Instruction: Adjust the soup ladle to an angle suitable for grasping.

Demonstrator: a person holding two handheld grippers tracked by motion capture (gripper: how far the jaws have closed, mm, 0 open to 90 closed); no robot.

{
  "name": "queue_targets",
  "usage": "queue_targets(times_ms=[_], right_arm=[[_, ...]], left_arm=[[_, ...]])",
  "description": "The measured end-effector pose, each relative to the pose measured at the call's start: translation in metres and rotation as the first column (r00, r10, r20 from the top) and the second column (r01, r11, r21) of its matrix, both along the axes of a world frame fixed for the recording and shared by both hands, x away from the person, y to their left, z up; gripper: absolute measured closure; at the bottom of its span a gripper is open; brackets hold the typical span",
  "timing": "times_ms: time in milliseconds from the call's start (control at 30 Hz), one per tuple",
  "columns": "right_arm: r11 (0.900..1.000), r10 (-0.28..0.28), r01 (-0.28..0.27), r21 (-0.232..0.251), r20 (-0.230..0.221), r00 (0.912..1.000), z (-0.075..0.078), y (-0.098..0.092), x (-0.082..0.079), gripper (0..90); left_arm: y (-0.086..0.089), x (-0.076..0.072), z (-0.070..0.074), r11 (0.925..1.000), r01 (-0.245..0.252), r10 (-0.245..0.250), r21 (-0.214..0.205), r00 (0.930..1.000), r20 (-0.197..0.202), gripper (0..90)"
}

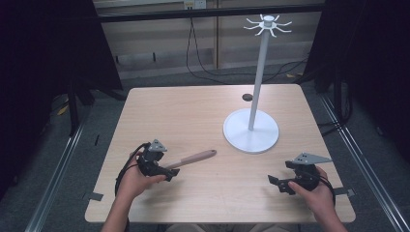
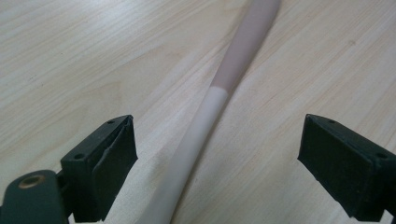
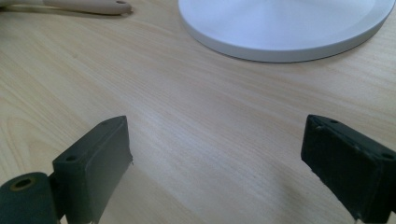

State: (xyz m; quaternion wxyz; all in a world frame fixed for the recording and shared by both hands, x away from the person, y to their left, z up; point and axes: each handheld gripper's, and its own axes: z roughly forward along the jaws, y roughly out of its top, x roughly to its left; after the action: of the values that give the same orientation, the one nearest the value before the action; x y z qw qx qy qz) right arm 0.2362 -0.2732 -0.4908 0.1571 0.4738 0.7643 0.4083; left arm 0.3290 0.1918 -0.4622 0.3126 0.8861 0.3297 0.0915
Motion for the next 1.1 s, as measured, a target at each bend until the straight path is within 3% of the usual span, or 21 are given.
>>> queue_targets(times_ms=[333,400,633,700,933,967,1100], right_arm=[[0.9999,0.010,-0.010,-0.004,-0.007,0.9999,0.000,0.004,0.009,8.0],[0.9999,0.014,-0.014,-0.003,-0.010,0.9999,0.000,0.005,0.009,8.0],[1.0000,0.005,-0.005,0.005,-0.011,0.9999,0.000,0.001,0.008,8.1],[1.0000,0.000,0.001,0.007,-0.012,0.9999,0.001,0.001,0.007,8.1],[0.9998,0.000,0.000,0.019,-0.015,0.9999,0.001,0.000,0.005,8.1],[0.9999,-0.001,0.001,0.017,-0.016,0.9999,0.001,0.000,0.005,8.0],[0.9998,0.005,-0.004,0.020,-0.011,0.9999,0.001,0.001,0.006,8.1]], left_arm=[[0.006,-0.001,-0.001,0.9993,0.007,-0.007,0.036,0.9997,-0.023,12.1],[0.006,-0.001,0.000,0.9992,-0.012,0.012,0.039,0.9999,-0.008,12.3],[0.004,0.001,0.002,0.9985,0.000,0.000,0.055,1.0000,-0.003,14.1],[0.003,0.004,0.004,0.9951,0.031,-0.029,0.093,0.9992,-0.026,15.7],[-0.006,0.013,0.007,0.9821,0.086,-0.081,0.168,0.9961,-0.036,24.1],[-0.008,0.017,0.007,0.9764,0.097,-0.089,0.193,0.9948,-0.049,25.0],[-0.012,0.022,0.008,0.9633,0.140,-0.126,0.229,0.9892,-0.076,29.5]])
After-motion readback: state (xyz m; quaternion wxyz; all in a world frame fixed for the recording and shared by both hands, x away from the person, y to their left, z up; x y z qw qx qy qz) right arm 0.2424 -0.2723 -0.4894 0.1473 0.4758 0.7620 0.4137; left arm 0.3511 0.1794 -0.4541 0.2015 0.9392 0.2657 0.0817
